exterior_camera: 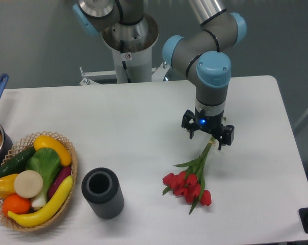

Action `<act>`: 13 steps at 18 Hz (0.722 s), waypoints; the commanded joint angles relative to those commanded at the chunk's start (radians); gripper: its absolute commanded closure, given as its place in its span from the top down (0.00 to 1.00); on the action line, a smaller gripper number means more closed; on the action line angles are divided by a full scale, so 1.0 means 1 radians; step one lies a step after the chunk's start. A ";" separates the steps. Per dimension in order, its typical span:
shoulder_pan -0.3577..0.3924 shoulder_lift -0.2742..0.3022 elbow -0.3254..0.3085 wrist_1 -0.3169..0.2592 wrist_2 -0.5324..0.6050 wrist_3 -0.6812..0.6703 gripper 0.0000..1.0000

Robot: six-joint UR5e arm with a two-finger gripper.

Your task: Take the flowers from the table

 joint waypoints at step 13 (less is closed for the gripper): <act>-0.009 -0.006 0.002 0.002 -0.002 -0.002 1.00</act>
